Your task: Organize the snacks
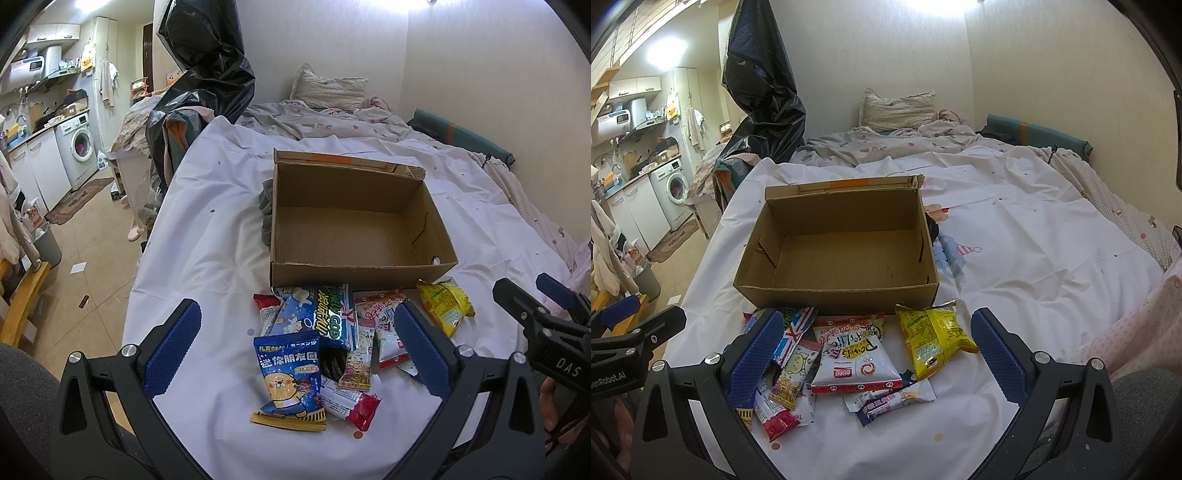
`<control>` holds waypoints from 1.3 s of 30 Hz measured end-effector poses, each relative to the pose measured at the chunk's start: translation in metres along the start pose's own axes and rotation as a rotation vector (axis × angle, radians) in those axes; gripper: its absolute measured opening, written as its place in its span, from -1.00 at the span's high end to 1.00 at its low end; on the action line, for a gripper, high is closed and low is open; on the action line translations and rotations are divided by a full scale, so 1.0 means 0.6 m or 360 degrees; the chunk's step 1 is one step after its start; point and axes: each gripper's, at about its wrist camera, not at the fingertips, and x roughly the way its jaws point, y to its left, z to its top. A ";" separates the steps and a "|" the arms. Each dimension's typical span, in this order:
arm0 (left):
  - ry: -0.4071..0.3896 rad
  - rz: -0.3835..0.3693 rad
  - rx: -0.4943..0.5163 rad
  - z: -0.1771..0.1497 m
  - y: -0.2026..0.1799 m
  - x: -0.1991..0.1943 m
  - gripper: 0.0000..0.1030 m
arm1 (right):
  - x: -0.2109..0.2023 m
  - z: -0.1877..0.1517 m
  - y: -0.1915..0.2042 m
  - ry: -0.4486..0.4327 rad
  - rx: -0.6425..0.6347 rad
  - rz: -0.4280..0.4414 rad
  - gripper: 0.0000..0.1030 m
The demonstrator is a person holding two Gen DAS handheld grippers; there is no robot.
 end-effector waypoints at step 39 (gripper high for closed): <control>0.0003 -0.0001 -0.0007 0.001 -0.001 0.003 -1.00 | 0.002 0.001 -0.003 -0.0002 -0.0001 -0.0002 -1.00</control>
